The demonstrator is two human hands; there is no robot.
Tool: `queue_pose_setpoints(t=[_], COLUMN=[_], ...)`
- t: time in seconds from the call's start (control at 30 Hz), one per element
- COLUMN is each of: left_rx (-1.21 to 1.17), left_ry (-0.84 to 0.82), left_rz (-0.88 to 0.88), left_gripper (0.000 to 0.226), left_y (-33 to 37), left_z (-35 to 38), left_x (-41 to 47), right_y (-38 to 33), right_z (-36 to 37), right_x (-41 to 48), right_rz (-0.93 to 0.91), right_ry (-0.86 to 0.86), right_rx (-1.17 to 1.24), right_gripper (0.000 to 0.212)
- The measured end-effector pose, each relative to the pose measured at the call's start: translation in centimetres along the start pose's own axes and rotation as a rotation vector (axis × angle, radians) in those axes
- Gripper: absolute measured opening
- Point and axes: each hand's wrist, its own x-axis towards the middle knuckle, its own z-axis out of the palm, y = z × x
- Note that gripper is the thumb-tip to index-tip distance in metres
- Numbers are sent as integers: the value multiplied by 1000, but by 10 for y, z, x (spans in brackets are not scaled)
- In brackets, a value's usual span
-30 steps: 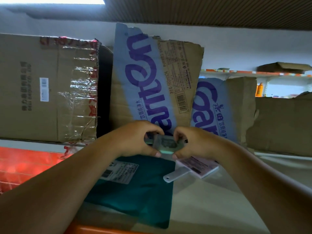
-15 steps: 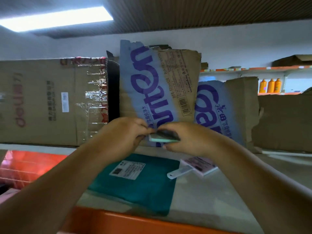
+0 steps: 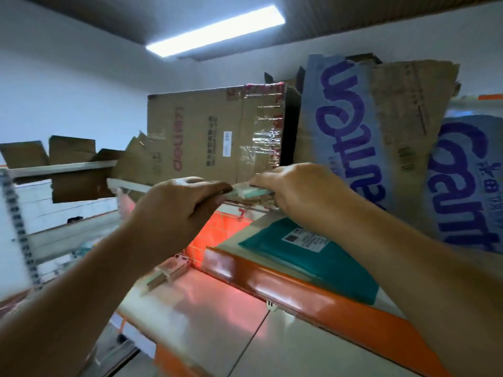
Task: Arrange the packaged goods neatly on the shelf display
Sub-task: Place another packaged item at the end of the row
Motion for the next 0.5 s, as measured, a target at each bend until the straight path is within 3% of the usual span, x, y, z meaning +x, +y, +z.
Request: queue_pose_setpoints(t=[0.3, 0.43, 0.5], left_rx=[107, 177, 180], left_ry=[-25, -62, -72], left_rz=[-134, -171, -179], left_gripper=[46, 45, 56], left_y=[-134, -196, -218], left_z=[-58, -63, -60], left_x=[-88, -124, -139], right_y=[-138, -199, -223], right_z=[69, 112, 134], right_x=[97, 132, 140], right_rz=[-48, -48, -54], right_ry=[126, 70, 15], right_rx=[118, 183, 180], right_gripper=[36, 35, 38])
